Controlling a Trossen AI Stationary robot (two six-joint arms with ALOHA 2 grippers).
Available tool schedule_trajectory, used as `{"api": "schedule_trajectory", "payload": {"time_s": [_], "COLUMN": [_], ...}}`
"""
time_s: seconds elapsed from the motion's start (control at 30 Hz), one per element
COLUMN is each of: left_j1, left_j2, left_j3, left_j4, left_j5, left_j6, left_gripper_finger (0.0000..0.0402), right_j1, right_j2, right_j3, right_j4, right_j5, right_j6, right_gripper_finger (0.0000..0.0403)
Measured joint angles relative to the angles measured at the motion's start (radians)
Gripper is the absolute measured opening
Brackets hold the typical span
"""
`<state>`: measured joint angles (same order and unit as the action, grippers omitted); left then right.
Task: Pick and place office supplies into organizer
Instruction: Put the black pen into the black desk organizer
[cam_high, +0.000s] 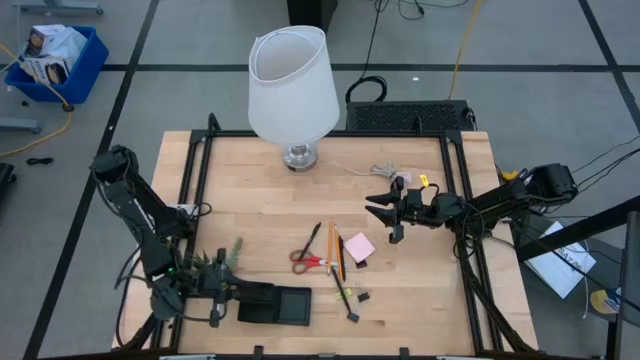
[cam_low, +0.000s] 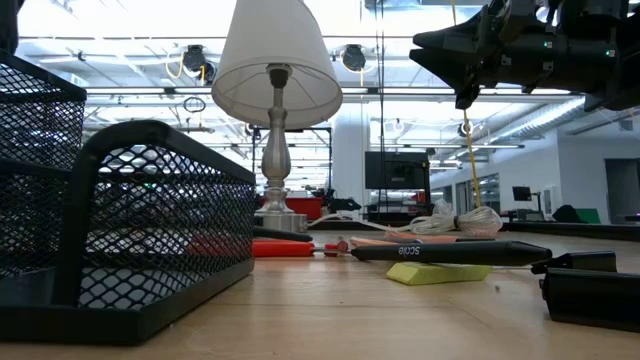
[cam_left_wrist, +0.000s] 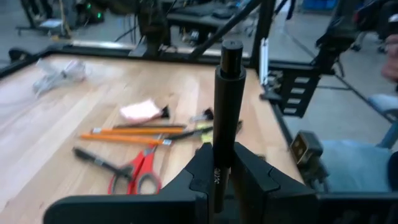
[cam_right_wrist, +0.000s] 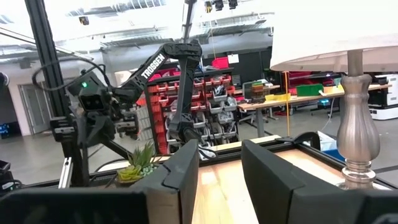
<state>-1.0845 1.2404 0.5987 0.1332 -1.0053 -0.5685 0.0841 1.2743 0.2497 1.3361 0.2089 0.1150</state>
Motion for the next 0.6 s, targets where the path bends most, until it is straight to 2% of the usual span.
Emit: {"api": "schedule_trajectory", "payload": {"time_s": [0.17,0.43,0.6], "left_j1": [0.021,0.031,0.032], "left_j2": [0.000,0.001,0.001], "left_j3": [0.000,0.000,0.000], "left_j4": [-0.080,-0.092,-0.102], "left_j5": [0.041,0.157,0.146], "left_j6": [-0.067,-0.043,-0.042], "left_gripper_finger": [0.0040,0.0040,0.0040], "right_j1": [0.000,0.000,0.000], "right_j2": [0.000,0.000,0.000], "right_j3": [0.000,0.001,0.001], "right_j4": [0.000,-0.001,-0.001], "right_j5": [0.000,0.000,0.000], "right_j6": [0.003,0.003,0.004], "right_gripper_finger": [0.0116,0.0116,0.0116]}}
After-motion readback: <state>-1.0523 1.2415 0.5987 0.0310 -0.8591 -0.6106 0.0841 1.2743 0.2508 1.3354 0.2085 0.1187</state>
